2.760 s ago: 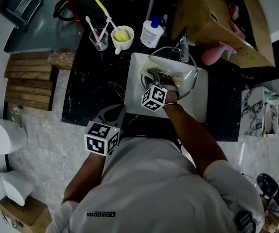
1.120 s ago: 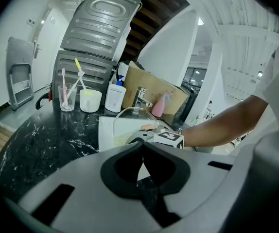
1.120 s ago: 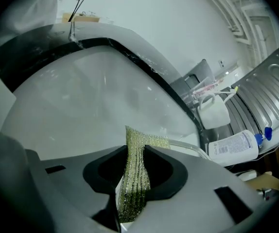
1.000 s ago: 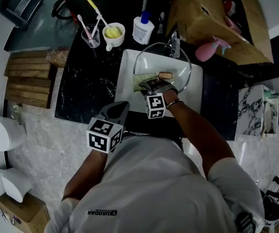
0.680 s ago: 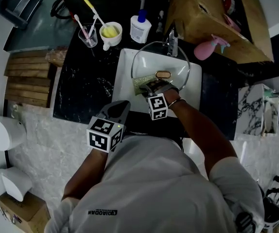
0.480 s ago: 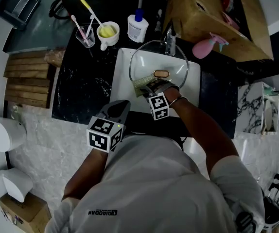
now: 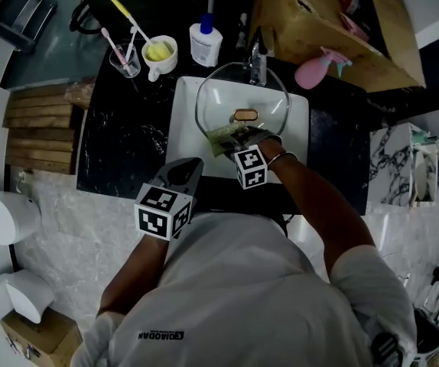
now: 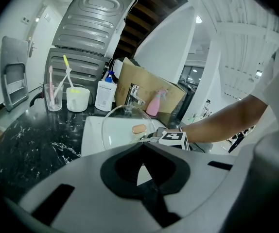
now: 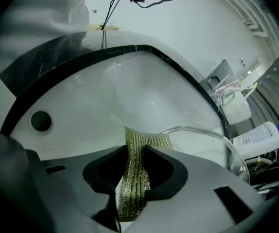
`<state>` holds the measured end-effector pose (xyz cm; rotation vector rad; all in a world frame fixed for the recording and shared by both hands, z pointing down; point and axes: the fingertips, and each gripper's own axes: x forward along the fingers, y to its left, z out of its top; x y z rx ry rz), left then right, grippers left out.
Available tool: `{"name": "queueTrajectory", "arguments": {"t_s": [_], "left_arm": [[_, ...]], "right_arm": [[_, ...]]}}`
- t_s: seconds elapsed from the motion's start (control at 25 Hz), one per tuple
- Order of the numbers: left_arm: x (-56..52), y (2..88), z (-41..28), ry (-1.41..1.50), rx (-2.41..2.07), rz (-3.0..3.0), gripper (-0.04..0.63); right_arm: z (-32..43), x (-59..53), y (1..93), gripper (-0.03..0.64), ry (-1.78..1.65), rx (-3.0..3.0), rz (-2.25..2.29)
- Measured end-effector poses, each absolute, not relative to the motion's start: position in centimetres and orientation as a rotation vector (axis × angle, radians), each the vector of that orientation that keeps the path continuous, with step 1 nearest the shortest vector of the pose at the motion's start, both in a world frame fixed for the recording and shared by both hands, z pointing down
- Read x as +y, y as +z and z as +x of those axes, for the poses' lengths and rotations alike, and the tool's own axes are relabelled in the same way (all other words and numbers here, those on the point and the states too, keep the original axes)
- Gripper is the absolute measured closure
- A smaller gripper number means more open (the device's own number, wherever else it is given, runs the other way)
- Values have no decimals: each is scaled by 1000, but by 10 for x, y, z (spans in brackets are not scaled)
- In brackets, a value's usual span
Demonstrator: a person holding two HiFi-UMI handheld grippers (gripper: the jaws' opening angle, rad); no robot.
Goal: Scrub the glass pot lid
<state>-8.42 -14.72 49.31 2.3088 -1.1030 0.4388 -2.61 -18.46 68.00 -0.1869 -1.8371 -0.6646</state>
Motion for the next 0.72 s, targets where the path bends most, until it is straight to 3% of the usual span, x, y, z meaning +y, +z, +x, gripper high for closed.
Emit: {"name": "queueTrajectory", "arguments": {"t_s": [0.72], "left_arm": [[-150, 492, -75, 459, -1068, 2330, 580]], "right_arm": [[-1, -162, 687, 494, -400, -1886, -240]]}}
